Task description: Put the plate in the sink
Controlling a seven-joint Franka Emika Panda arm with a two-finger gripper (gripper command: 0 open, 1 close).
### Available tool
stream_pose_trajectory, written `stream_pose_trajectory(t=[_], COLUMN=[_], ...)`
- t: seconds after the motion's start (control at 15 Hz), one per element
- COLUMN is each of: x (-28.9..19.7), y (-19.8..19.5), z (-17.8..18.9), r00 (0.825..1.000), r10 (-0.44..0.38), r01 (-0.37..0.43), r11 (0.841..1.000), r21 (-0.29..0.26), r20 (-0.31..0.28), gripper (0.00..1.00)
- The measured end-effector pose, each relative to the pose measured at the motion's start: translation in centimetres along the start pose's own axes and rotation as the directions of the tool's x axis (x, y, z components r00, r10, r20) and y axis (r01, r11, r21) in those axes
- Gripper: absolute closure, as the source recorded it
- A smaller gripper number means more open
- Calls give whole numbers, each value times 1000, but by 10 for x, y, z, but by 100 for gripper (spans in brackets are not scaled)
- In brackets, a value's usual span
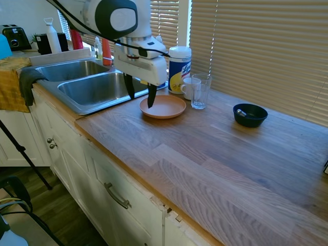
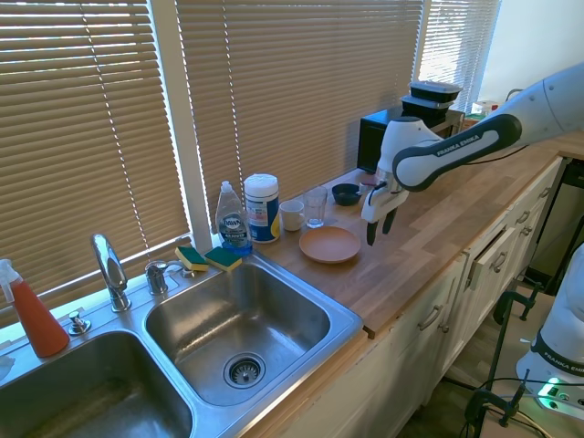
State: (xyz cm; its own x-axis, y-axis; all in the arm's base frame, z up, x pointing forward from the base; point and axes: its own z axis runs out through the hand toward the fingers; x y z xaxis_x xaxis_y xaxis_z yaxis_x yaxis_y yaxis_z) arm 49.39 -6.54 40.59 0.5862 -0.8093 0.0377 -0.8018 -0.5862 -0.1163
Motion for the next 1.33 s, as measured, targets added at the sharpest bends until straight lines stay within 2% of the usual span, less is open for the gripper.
stream_pose_trajectory(t=[0.2,0.53,0.73,1.0,1.33], x=[45,97,119,132,129], y=[-5,-21,-28,-41,-46], z=[20,44,61,80,88], r00=[1000,999,998,992,972], r10=[3,-34,-55,-117,-195], r01=[-4,32,53,112,180], r11=[1000,996,995,988,977], r21=[18,86,90,103,117], r20=[11,24,26,45,130], gripper=[0,0,0,0,0])
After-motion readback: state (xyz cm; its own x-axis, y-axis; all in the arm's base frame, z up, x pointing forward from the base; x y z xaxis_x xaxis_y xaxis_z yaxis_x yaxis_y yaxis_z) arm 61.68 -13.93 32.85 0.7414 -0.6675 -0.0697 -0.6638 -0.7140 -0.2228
